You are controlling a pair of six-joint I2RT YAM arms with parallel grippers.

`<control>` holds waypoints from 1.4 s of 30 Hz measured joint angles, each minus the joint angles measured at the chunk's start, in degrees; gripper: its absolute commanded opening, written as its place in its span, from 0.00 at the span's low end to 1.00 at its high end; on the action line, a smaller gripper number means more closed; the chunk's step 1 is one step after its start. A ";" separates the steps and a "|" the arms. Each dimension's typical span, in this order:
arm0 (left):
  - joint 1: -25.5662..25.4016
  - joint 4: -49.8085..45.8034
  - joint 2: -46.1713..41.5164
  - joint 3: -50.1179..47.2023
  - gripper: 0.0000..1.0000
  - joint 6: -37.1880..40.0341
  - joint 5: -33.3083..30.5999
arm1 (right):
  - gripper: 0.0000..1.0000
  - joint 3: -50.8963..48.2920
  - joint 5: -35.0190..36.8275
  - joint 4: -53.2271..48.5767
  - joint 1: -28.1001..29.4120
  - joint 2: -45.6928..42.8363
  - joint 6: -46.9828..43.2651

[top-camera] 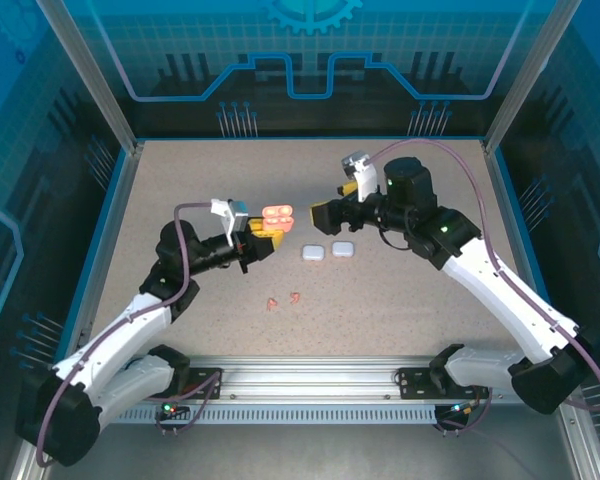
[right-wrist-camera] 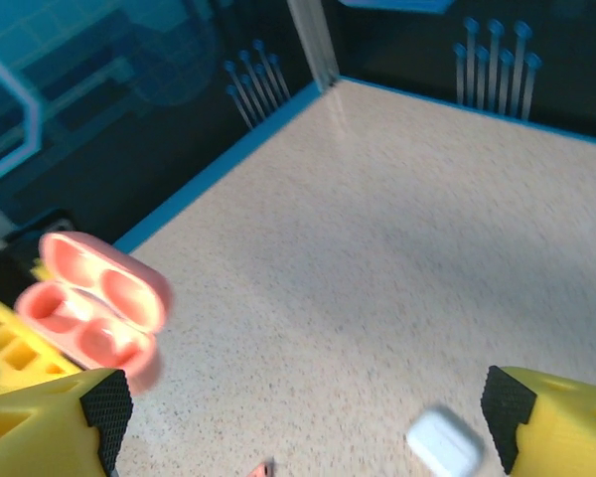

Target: Insert the wireless bluetooth earbuds into the charging case

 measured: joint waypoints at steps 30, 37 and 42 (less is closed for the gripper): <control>0.00 -15.76 -23.47 -3.10 0.08 7.30 -5.51 | 0.73 11.39 19.37 -20.81 23.85 43.63 40.15; 0.00 -15.91 -23.47 -3.10 0.08 7.32 -5.51 | 0.61 13.55 19.39 -22.23 23.58 46.51 39.93; 0.00 -15.89 -23.47 -3.10 0.08 7.32 -5.51 | 0.55 13.55 19.34 -22.43 22.69 46.51 39.56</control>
